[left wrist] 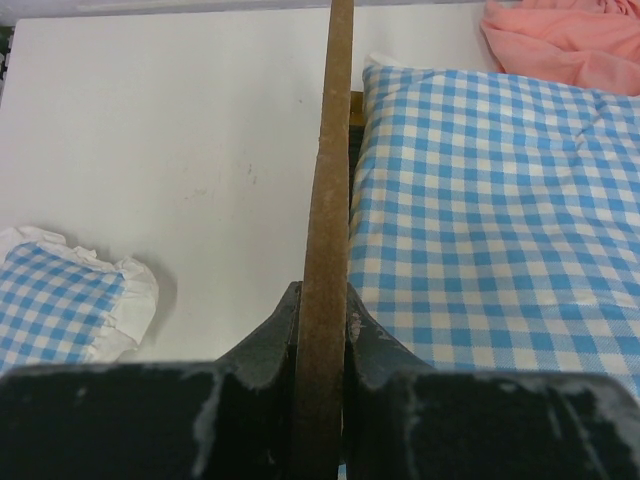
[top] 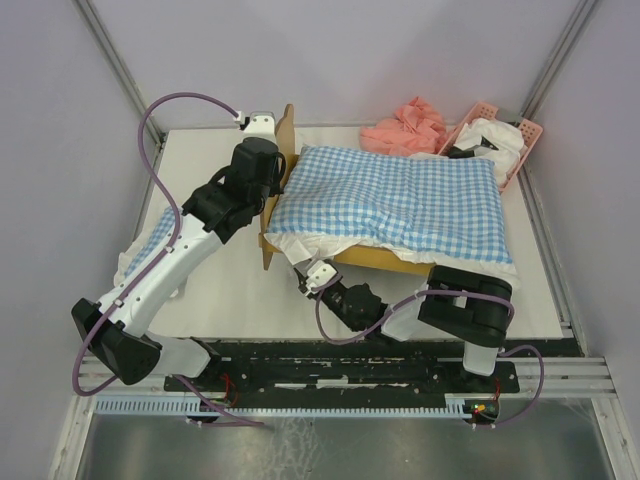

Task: Set up the pet bed
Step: Tie the ropes to the bed frame.

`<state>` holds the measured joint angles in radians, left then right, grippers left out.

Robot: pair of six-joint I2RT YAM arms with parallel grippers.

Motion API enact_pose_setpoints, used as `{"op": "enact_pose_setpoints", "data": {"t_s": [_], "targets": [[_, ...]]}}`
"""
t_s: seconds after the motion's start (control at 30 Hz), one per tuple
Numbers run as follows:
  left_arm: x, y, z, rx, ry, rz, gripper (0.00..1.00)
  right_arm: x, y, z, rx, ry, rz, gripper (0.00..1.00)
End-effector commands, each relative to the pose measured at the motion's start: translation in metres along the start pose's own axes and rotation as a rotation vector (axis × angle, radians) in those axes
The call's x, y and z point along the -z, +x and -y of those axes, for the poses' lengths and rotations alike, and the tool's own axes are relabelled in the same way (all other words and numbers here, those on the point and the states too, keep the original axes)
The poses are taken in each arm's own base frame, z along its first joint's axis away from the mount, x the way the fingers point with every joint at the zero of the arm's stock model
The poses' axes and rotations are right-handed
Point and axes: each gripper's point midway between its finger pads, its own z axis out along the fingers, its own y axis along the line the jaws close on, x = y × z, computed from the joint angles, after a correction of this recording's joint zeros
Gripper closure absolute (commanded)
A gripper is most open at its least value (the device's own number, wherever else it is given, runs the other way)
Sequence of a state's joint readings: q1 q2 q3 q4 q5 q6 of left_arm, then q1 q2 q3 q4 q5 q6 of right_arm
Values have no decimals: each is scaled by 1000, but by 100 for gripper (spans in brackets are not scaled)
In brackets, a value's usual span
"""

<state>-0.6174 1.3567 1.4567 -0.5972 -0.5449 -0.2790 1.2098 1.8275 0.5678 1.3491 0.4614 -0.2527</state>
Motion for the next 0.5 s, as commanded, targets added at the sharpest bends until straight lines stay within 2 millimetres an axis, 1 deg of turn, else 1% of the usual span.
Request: {"op": "enact_pose_setpoints", "data": {"t_s": [0.0,0.17,0.3,0.4,0.47], "targets": [[-3,-35,-18,267,-126,131,97,-17,-35,14,-105,68,115,49],[-2,-33,-19,282,-128,130,97,-24,-41,16,-168,106,126,48],[-3,-31,-18,293,-124,128,97,-30,-40,26,-206,185,118,49],[-3,-30,-17,301,-119,129,97,-33,-39,28,-215,214,114,59],[-3,-29,-17,303,-116,129,97,-34,-36,31,-210,238,104,69]]}}
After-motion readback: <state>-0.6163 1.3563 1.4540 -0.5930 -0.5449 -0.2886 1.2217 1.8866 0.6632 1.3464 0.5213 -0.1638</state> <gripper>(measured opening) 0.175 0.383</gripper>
